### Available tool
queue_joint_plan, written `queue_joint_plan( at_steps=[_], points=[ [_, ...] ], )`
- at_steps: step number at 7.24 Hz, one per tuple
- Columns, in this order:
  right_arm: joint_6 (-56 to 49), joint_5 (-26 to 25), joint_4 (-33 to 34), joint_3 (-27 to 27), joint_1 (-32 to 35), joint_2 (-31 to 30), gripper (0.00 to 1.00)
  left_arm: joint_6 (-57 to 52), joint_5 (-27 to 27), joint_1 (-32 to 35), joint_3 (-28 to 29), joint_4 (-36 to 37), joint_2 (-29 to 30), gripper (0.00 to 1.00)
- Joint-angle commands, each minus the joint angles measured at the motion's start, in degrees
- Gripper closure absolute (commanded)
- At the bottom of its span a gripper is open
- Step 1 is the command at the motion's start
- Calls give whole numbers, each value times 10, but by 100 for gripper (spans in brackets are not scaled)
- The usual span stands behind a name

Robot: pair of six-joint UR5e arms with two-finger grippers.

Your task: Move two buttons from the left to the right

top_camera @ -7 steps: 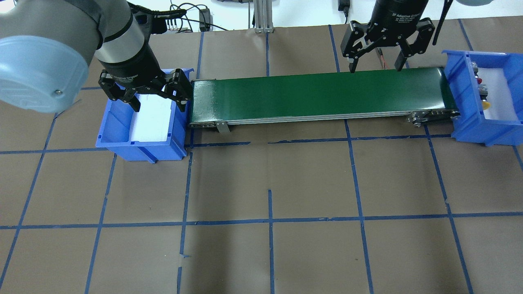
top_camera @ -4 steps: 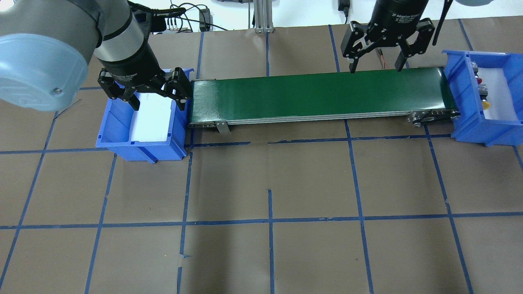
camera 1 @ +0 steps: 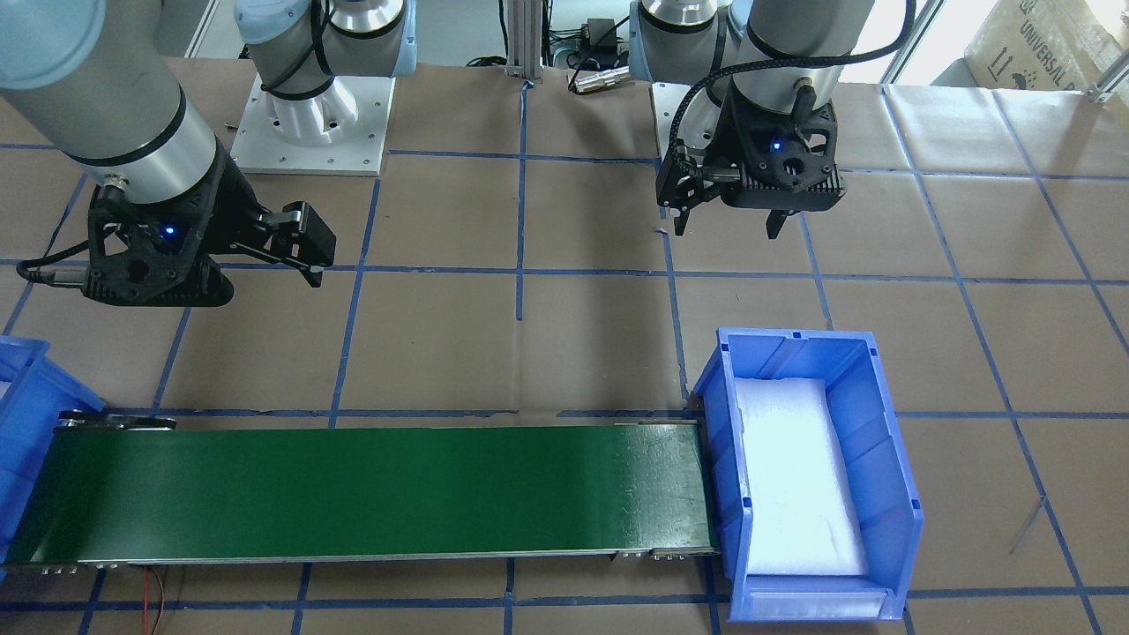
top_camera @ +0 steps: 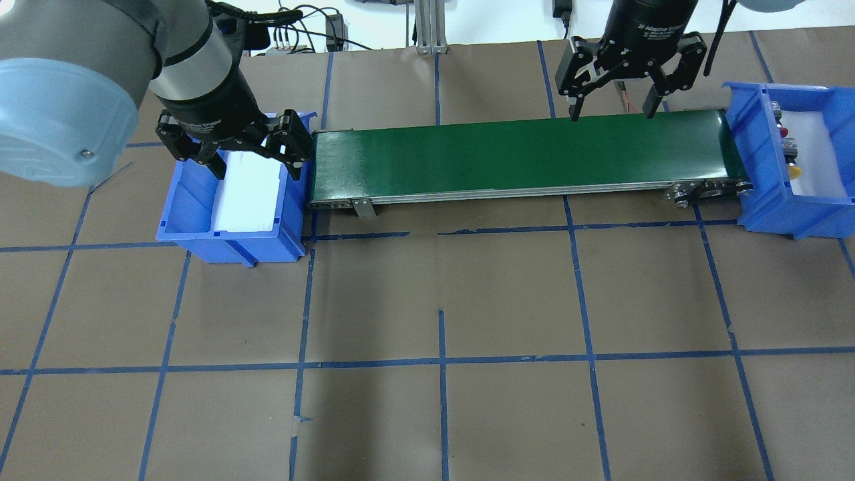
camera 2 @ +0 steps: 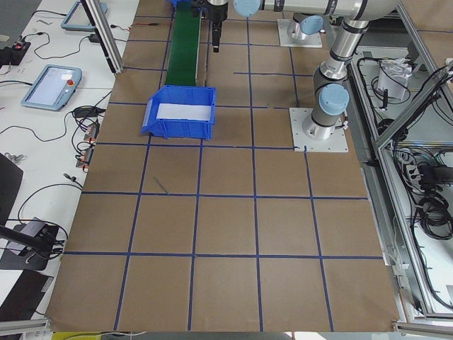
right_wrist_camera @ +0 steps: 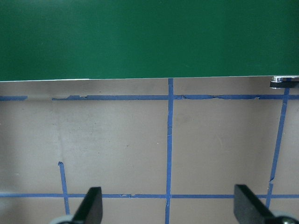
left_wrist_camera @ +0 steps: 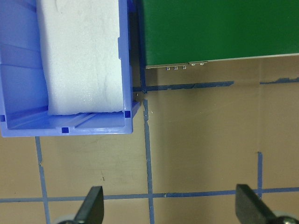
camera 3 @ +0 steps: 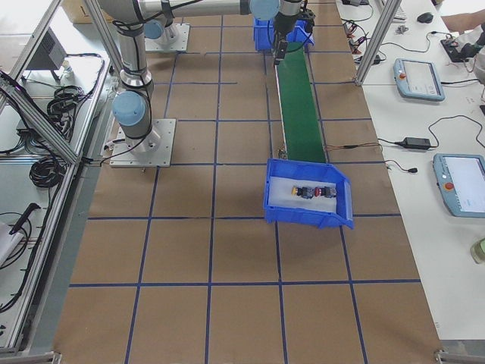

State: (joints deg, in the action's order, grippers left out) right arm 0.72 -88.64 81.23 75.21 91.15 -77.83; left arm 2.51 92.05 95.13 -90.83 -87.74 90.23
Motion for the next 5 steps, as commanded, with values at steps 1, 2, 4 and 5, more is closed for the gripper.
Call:
queue_joint_plan(
  at_steps=[1,2,4,5],
  points=[
    [0,0,0,0,0,0,0,-1,0,-5,-2,-1,-1,0],
    [0,0,1,-1,0,0,0,0,0,-5,-5,-1,-2,0],
    [0,0,2,-3,0,0,0,0,-1,-5,-7,-1,-2,0],
    [0,0,2,-5,0,0,0,-1,0,-6,-10,-1,-4,0]
  ],
)
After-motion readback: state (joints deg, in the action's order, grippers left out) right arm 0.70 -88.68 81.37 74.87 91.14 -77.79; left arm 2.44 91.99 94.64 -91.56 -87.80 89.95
